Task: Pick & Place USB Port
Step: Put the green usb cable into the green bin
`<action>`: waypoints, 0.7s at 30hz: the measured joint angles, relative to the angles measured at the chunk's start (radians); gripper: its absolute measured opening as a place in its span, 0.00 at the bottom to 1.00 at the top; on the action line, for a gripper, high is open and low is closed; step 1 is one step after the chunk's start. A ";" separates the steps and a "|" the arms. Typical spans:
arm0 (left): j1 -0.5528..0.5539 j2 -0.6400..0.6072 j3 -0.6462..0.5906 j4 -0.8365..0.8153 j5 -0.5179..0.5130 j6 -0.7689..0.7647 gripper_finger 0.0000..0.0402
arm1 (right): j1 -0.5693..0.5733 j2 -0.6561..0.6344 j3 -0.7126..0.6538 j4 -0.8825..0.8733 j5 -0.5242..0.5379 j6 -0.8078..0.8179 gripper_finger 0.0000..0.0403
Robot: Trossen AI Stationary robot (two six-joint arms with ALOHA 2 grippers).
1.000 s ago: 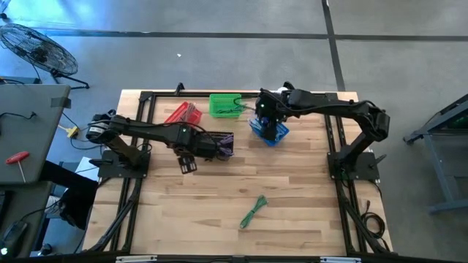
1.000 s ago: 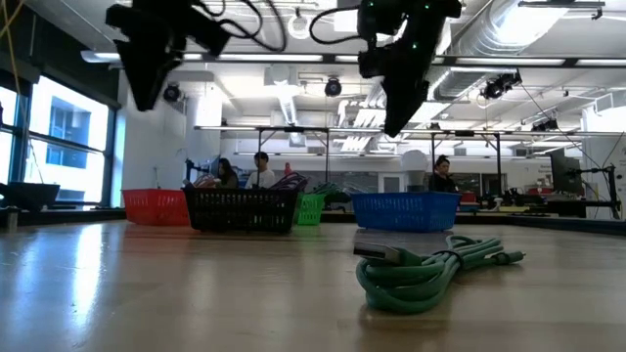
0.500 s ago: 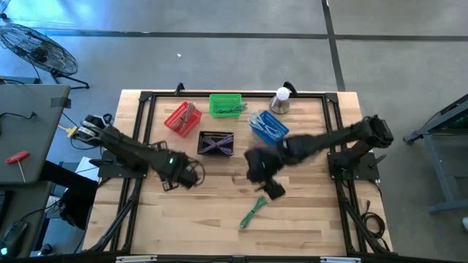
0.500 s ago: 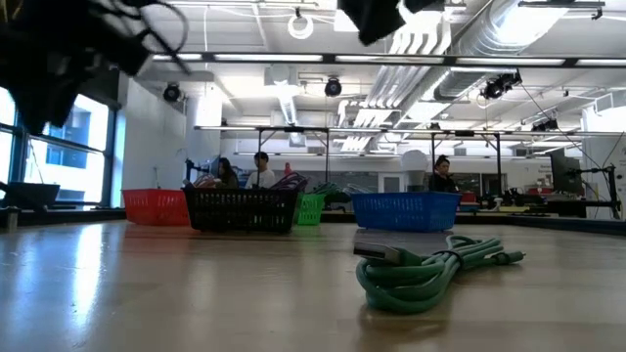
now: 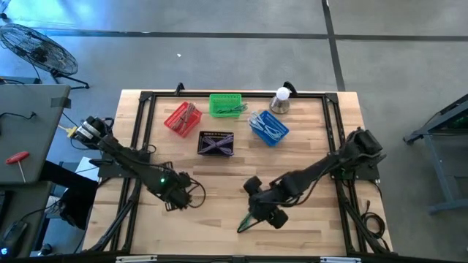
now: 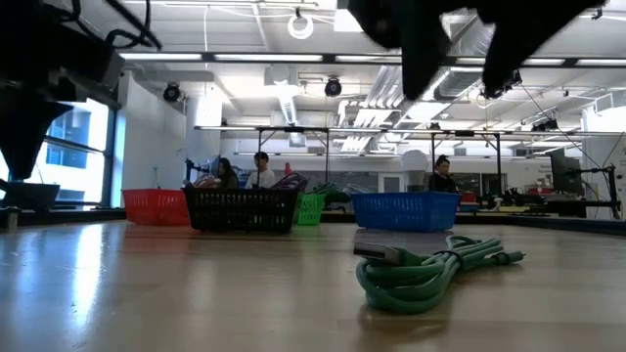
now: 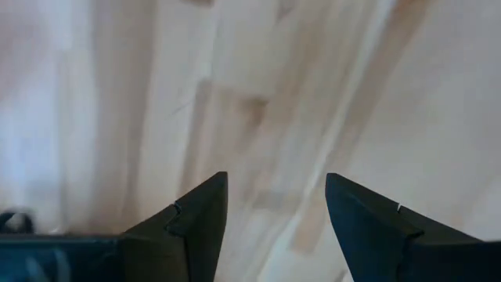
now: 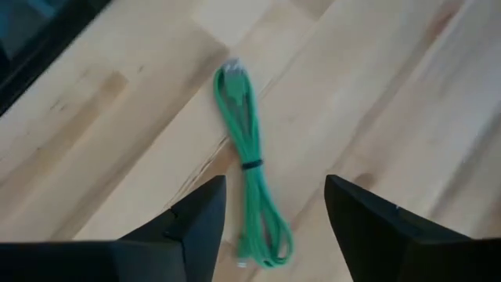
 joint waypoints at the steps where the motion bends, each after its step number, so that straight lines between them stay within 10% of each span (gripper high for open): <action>1: -0.006 0.000 0.000 0.024 -0.001 0.009 0.52 | -0.001 0.020 0.000 0.001 -0.011 0.011 0.52; 21: -0.009 0.000 0.000 0.353 -0.094 0.052 0.52 | -0.062 0.248 0.004 -0.019 -0.118 0.097 0.49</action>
